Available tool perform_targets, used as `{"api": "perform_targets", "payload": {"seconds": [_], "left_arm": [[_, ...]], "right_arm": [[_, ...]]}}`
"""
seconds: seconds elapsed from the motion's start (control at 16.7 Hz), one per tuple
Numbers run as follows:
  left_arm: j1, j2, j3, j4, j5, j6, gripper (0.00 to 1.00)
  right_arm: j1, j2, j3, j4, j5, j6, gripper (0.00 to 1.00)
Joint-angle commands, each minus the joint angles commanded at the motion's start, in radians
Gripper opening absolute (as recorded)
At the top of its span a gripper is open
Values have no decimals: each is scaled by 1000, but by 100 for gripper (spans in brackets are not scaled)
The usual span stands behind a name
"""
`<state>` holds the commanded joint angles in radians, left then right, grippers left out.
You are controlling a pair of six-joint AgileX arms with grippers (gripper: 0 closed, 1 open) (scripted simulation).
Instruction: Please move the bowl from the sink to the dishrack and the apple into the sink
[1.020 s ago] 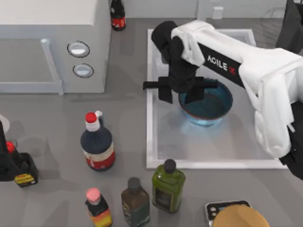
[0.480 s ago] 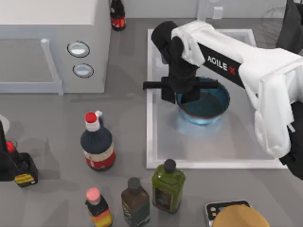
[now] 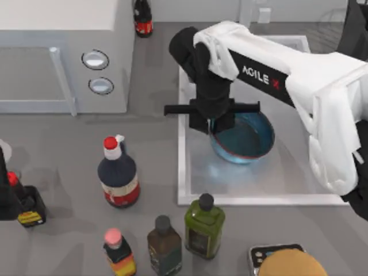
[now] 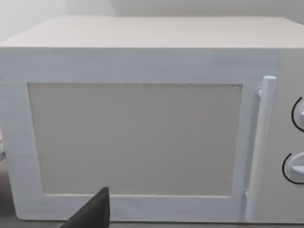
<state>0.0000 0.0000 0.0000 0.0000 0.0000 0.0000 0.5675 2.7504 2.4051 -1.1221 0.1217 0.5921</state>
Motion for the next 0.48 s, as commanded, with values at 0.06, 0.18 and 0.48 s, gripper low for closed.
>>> {"api": "perform_targets", "payload": {"seconds": [0.06, 0.18, 0.48], "left_arm": [[0, 0, 0, 0, 0, 0, 100], [0, 0, 0, 0, 0, 0, 100], [0, 0, 0, 0, 0, 0, 100]], "right_arm": [[25, -50, -37, -28, 4, 26, 0], [77, -180, -110, -88, 12, 79, 0], [203, -589, -282, -230, 26, 208, 0]]}}
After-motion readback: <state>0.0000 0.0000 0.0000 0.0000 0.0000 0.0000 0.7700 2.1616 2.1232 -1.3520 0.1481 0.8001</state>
